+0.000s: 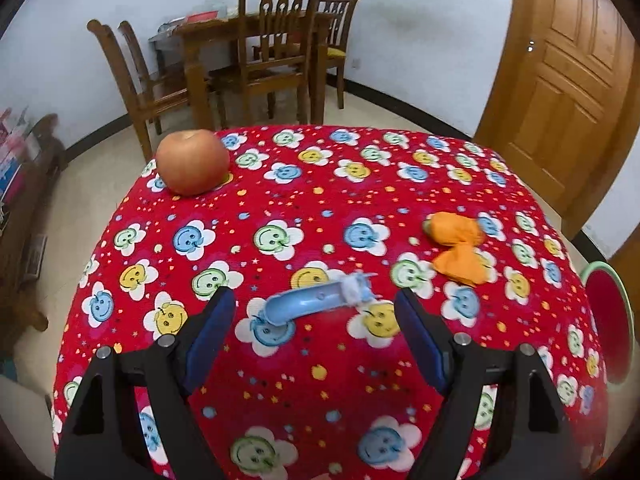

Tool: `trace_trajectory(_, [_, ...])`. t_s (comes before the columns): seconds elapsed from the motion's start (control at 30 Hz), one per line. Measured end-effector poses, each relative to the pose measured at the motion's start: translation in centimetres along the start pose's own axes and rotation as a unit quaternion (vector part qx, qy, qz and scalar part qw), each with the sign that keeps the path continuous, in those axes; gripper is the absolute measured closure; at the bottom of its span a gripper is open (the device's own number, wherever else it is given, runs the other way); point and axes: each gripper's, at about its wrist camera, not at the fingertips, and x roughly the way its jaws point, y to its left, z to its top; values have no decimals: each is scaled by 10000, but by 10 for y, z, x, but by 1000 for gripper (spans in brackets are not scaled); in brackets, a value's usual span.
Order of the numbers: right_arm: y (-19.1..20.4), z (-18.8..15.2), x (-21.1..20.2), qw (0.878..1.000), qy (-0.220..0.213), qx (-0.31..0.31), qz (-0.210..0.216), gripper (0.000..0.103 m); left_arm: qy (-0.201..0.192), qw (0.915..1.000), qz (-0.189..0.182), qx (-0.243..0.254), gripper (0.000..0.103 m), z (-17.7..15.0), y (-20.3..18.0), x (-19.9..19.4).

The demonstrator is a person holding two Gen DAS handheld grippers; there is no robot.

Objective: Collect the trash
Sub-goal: 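Lower the left tool onto the blue plastic tube and close it, then grasp the orange cloth bow with the right tool while the left tool holds the tube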

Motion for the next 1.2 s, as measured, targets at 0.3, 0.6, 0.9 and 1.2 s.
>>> trace_trajectory(0.3, [14,1,18,9998,164,-132,25,39,220,9998,-22,7,22,5,-3,32])
trace_trajectory(0.6, [33,8,33,9992,265,-290,38,39,350,9994,-23,-5,22,8,1,52])
trace_trajectory(0.9, [68,19,52,9978,340,-547,164,40,259,9995,-177,-84,31,9,10,50])
trace_trajectory(1.2, [111,16,89,9936,609,-931,206,40,76,9987,-398,-309,31,12,28,32])
